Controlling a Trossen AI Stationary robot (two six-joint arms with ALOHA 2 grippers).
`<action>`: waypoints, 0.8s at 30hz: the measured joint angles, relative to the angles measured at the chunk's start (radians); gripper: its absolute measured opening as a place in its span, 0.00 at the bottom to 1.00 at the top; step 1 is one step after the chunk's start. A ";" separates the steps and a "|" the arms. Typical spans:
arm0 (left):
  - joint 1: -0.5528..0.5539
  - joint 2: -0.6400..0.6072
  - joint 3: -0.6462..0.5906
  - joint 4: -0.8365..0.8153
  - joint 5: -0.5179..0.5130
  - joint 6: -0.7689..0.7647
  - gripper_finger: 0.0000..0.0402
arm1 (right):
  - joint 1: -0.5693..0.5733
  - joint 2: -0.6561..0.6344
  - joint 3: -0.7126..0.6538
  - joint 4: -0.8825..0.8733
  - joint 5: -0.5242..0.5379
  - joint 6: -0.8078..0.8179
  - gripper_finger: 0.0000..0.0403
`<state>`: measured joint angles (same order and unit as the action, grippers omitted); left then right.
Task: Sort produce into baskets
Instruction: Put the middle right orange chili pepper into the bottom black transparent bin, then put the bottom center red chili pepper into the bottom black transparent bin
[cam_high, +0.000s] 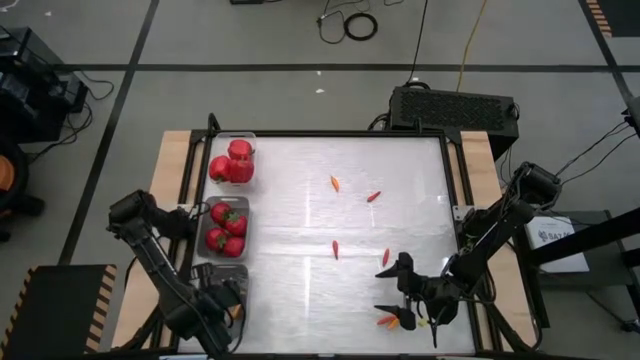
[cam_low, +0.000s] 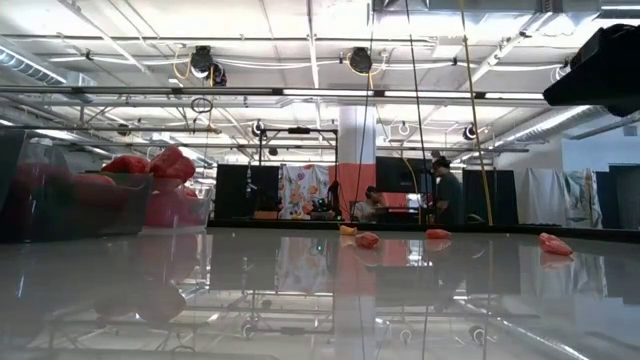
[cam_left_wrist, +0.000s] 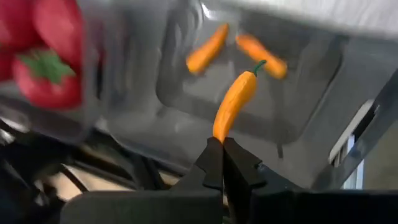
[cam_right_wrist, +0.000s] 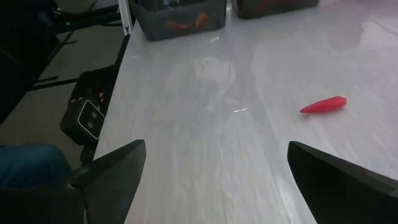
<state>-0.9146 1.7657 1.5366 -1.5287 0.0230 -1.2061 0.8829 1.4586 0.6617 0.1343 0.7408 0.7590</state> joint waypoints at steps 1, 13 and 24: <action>0.000 0.000 -0.017 0.017 0.021 -0.009 0.00 | 0.000 0.000 0.000 0.000 0.000 -0.002 0.95; 0.020 0.000 -0.082 0.079 0.027 -0.045 0.25 | 0.062 0.000 0.000 0.001 -0.033 -0.042 0.95; 0.127 0.000 -0.082 0.240 0.062 -0.053 0.43 | 0.169 0.000 0.000 -0.003 0.021 0.043 0.95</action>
<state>-0.7875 1.7660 1.4548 -1.2891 0.0849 -1.2590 1.0518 1.4586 0.6617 0.1314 0.7622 0.8016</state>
